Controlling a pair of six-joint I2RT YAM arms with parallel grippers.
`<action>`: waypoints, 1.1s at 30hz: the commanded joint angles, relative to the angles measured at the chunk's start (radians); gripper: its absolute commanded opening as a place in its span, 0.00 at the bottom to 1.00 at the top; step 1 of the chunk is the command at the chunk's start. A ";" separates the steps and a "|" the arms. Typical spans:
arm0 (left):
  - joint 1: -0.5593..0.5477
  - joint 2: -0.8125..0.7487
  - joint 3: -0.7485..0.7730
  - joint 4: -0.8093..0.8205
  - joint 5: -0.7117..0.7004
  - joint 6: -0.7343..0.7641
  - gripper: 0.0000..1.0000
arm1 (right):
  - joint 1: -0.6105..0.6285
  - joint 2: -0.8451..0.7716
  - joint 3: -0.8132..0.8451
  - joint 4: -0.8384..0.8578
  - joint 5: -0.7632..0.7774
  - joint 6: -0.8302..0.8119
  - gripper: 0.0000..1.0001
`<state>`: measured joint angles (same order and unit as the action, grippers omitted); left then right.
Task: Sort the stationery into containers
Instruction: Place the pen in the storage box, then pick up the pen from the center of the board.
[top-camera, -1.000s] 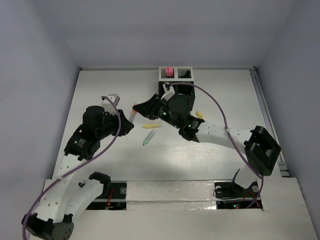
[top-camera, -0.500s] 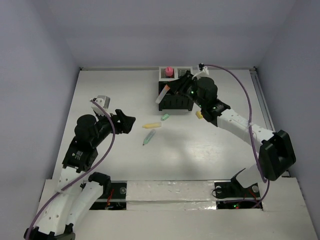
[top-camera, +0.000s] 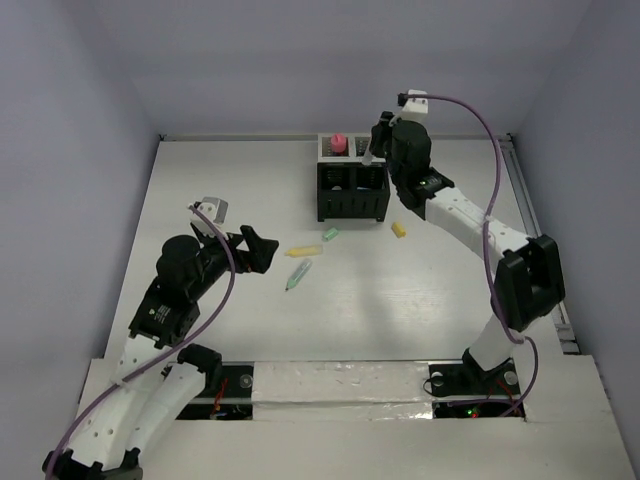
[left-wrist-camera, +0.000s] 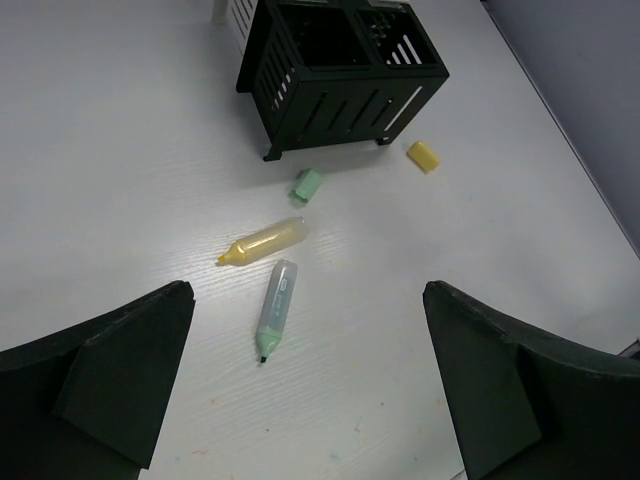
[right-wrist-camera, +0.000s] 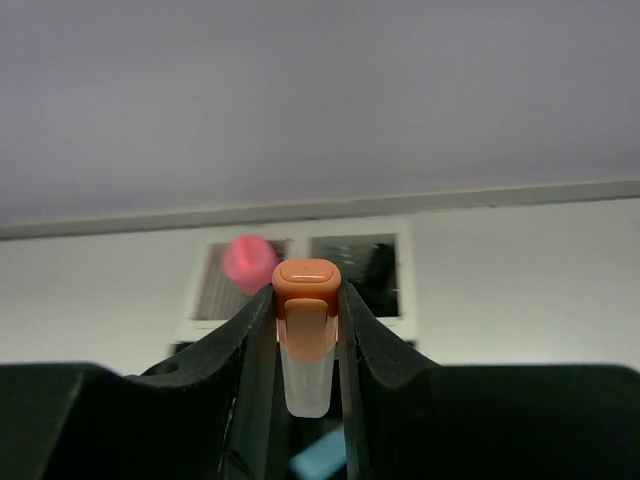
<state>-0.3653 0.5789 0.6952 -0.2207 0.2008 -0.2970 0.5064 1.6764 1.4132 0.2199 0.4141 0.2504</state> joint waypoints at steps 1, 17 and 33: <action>-0.024 -0.024 0.004 0.035 -0.053 -0.005 0.99 | -0.009 0.054 0.047 0.053 0.132 -0.204 0.00; -0.052 -0.045 0.007 0.020 -0.113 -0.014 0.99 | -0.009 0.106 -0.068 0.088 0.071 -0.181 0.13; -0.043 -0.025 0.003 0.021 -0.132 -0.014 0.99 | -0.009 -0.095 -0.057 -0.170 -0.349 -0.229 0.49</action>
<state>-0.4126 0.5499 0.6952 -0.2291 0.0780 -0.3050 0.4976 1.6684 1.3170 0.1261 0.2913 0.0559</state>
